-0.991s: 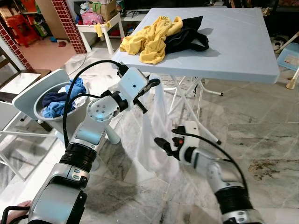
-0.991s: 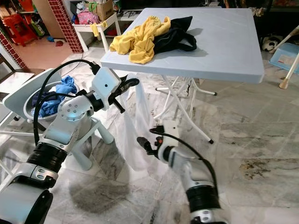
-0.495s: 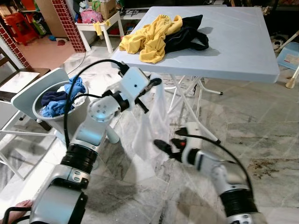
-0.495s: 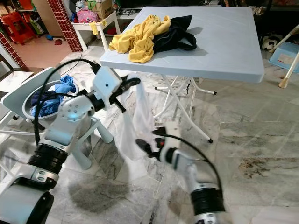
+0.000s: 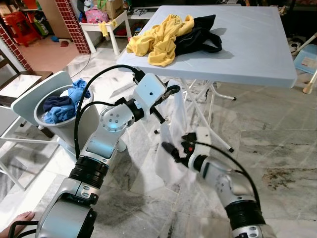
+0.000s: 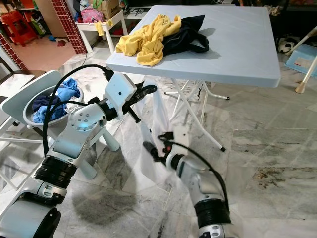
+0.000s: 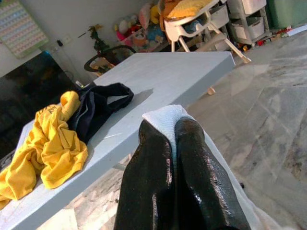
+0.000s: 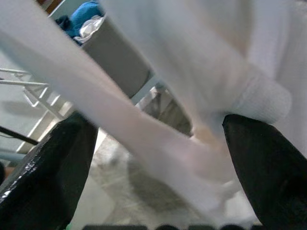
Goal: Hang hanger
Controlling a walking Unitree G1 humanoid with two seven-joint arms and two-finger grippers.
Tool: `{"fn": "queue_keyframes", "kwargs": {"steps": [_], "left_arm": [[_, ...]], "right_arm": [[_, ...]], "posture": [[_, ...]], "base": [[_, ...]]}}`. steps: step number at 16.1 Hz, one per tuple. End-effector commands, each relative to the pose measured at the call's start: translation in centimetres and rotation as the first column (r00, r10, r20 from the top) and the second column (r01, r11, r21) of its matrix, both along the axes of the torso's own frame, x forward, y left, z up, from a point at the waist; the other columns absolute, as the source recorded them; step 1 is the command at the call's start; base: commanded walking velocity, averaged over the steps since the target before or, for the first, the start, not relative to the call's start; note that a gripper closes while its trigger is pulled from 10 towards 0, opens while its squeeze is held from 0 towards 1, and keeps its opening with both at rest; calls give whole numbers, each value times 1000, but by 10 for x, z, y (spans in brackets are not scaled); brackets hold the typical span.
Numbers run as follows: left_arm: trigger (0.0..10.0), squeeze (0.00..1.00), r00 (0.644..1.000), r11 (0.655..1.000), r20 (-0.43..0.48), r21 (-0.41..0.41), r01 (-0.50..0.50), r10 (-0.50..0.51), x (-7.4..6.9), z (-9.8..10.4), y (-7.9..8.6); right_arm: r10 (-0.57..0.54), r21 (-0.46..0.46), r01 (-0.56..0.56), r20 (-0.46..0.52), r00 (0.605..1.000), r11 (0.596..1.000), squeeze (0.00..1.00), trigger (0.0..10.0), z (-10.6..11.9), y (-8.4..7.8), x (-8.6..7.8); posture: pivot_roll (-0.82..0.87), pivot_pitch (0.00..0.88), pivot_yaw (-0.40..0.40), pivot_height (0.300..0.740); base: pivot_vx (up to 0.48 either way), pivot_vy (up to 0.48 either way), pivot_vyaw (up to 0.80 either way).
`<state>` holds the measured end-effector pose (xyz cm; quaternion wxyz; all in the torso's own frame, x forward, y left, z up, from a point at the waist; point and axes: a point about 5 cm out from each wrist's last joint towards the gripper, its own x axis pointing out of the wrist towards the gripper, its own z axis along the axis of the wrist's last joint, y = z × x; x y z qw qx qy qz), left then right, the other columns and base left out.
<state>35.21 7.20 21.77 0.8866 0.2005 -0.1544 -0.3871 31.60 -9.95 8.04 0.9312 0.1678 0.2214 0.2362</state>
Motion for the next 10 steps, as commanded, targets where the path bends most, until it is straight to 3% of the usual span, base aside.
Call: {"fn": "queue_keyframes", "kwargs": {"steps": [1, 4, 5, 6, 8, 10], "left_arm": [[10000, 0, 1000, 1000, 11, 2, -4, 4, -1, 3, 5], [10000, 0, 1000, 1000, 12, 2, -7, 7, -1, 4, 7], [10000, 0, 1000, 1000, 13, -3, -5, 5, -2, 6, 7], [10000, 0, 1000, 1000, 13, -14, 2, -1, -3, 7, 4], [10000, 0, 1000, 1000, 13, -22, 6, -5, -3, 8, 1], [10000, 0, 1000, 1000, 14, -29, 6, -6, -3, 9, 0]], "right_arm": [[-32, -18, 32, 17, 999, 999, 1000, 10000, 3, -6, 6], [-67, -22, 67, 27, 997, 997, 1000, 10000, 5, -18, 11], [-49, -26, 50, 27, 998, 998, 1000, 3725, 3, -16, 11], [19, -7, -19, 21, 1000, 1000, 878, 0, 0, -6, 6], [83, 8, -83, 0, 997, 997, 12, 0, -6, 7, -2], [143, 15, -143, -19, 990, 990, 0, 0, -14, 21, -11]], "posture": [[-41, 86, 115, 740], [-42, 84, 117, 740], [-40, 82, 119, 740], [-40, 81, 117, 740], [-35, 78, 115, 740], [-34, 77, 115, 740]], "base": [[0, 0, 0], [0, 0, 0], [0, 0, 0], [0, 0, 0], [0, 0, 0], [0, 0, 0]]}}
